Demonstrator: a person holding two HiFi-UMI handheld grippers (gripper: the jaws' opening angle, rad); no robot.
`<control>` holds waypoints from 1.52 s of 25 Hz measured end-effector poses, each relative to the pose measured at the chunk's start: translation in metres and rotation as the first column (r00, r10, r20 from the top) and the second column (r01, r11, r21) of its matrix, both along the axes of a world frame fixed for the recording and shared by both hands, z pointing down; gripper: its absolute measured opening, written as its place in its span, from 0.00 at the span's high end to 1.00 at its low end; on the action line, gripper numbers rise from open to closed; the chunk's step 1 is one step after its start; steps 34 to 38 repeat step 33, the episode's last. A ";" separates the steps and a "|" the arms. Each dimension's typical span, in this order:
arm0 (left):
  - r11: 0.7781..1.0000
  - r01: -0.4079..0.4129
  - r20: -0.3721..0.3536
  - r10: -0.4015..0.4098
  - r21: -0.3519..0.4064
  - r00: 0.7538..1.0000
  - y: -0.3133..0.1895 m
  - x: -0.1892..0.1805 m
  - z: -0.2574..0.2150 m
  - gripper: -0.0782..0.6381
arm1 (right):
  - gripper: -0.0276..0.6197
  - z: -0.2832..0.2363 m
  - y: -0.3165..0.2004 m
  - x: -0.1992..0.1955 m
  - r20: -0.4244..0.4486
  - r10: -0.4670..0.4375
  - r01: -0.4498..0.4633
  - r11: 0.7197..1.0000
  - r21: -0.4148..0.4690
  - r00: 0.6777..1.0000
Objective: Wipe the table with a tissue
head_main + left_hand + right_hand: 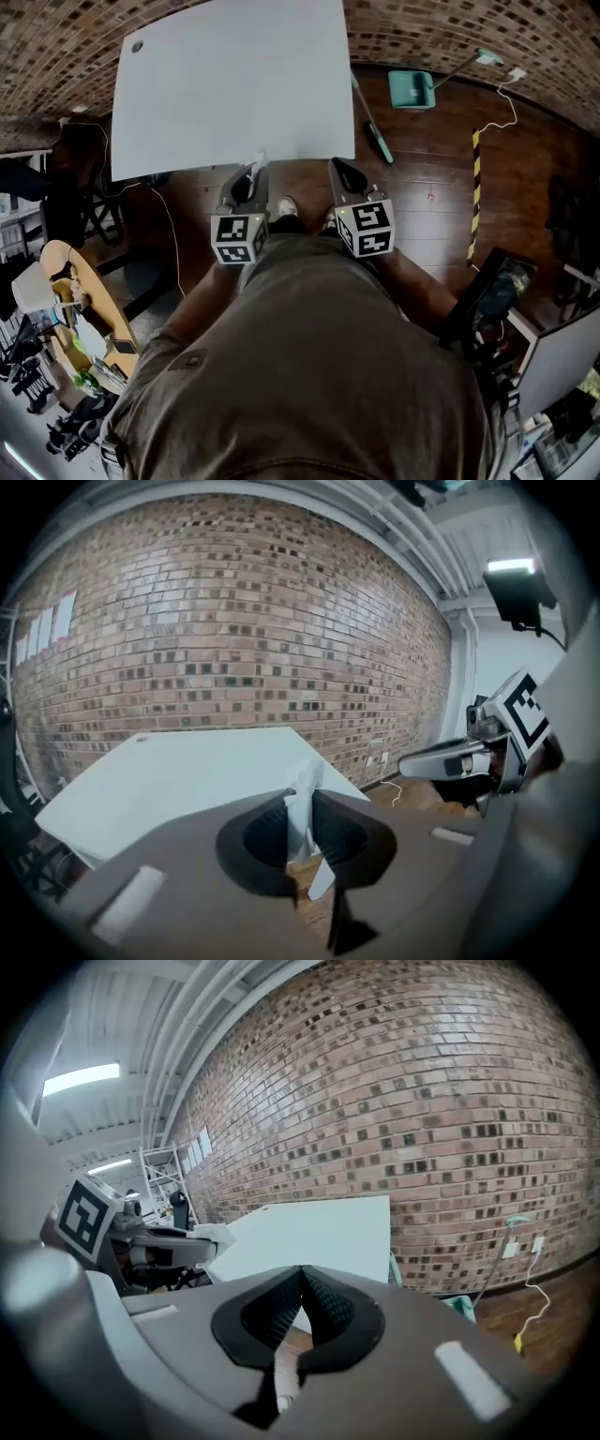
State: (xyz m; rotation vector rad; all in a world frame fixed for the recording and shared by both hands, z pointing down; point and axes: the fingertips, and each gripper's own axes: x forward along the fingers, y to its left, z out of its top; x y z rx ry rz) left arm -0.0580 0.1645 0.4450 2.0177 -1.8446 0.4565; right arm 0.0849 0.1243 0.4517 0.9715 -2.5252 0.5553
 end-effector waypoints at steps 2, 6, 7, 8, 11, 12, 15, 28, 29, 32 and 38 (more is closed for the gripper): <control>1.000 0.010 0.004 -0.010 0.002 1.000 0.007 0.000 0.001 0.84 | 0.94 -0.006 0.005 0.000 0.011 -0.002 0.002 1.000 0.012 1.000; 0.999 0.003 0.020 -0.004 0.043 1.000 0.003 0.002 -0.006 0.84 | 0.94 -0.019 0.007 0.001 0.021 -0.012 0.012 0.999 0.042 1.000; 0.999 0.002 0.015 -0.003 0.046 1.000 0.003 0.003 -0.007 0.84 | 0.94 -0.021 0.009 0.001 0.021 -0.015 0.014 0.999 0.047 1.000; 0.999 0.002 0.010 -0.003 0.050 1.000 0.002 0.004 -0.009 0.84 | 0.94 -0.023 0.011 0.001 0.021 -0.019 0.018 0.998 0.052 1.000; 0.998 0.005 -0.007 -0.005 0.064 1.000 0.002 0.003 -0.014 0.84 | 0.94 -0.027 0.015 -0.004 0.013 -0.030 0.029 0.997 0.067 0.999; 0.998 0.006 -0.013 -0.005 0.066 1.000 0.003 0.002 -0.015 0.84 | 0.94 -0.028 0.017 -0.006 0.012 -0.031 0.030 0.997 0.069 0.999; 0.998 0.003 -0.021 -0.002 0.065 1.000 0.012 -0.003 -0.015 0.84 | 0.94 -0.032 0.025 -0.014 0.010 -0.034 0.033 0.997 0.076 0.999; 0.996 -0.034 -0.013 0.035 0.080 0.999 0.033 -0.017 -0.022 0.84 | 0.94 -0.035 0.052 -0.033 -0.005 -0.034 0.034 0.995 0.089 0.999; 0.996 -0.035 -0.015 0.036 0.078 0.999 0.034 -0.017 -0.022 0.84 | 0.94 -0.036 0.054 -0.034 -0.004 -0.035 0.035 0.995 0.092 0.999; 0.997 -0.032 -0.029 0.034 0.070 0.999 0.040 -0.019 -0.020 0.84 | 0.94 -0.038 0.060 -0.037 0.000 -0.038 0.038 0.995 0.090 0.999; 0.997 -0.030 -0.034 0.033 0.067 0.999 0.042 -0.019 -0.019 0.84 | 0.94 -0.038 0.062 -0.038 0.000 -0.039 0.039 0.995 0.087 0.999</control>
